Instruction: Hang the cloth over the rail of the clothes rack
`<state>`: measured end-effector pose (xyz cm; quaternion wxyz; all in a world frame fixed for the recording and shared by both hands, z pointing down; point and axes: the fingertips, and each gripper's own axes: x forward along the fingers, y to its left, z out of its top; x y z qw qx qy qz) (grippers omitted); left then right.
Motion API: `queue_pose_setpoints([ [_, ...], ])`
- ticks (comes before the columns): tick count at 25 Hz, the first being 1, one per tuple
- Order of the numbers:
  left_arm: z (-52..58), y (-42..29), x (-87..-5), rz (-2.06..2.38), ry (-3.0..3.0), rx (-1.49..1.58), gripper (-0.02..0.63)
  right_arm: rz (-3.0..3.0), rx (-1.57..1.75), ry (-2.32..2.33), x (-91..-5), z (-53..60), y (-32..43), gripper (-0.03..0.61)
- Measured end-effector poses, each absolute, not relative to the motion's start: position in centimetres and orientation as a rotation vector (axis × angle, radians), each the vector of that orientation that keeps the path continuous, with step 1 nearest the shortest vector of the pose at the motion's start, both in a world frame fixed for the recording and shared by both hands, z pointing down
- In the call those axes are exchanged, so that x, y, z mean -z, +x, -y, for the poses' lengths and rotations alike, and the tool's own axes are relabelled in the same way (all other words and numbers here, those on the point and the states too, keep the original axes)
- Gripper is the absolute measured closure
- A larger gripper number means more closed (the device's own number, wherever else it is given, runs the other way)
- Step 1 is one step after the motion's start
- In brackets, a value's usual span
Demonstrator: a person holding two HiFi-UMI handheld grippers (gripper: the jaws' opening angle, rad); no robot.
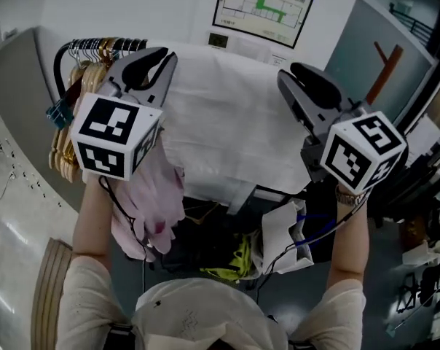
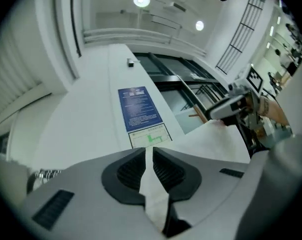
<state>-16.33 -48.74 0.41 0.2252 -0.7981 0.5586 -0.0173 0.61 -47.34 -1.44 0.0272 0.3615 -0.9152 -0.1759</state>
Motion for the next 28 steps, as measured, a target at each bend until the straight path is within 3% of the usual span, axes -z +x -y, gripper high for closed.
queue_pose_setpoints([
  [3, 48.6, -17.3, -2.8, -1.711, -2.274, -0.141, 0.576, 2.797, 0.445, 1.25, -1.0, 47.1, 4.0, 0.474],
  [8, 49.0, -19.3, -6.6, -2.006, -2.214, -0.288, 0.491, 2.745, 0.351, 1.362, -3.8, 47.0, 8.4, 0.474],
  [22, 53.7, -20.7, -5.9, -1.971, -2.467, -0.316, 0.488, 2.742, 0.241, 1.653, -2.4, 46.1, 17.7, 0.474],
  [28, 53.5, -20.1, -5.2, -1.881, -2.519, -0.346, 0.586, 2.763, 0.17, 1.622, -3.1, 47.3, 18.1, 0.474],
])
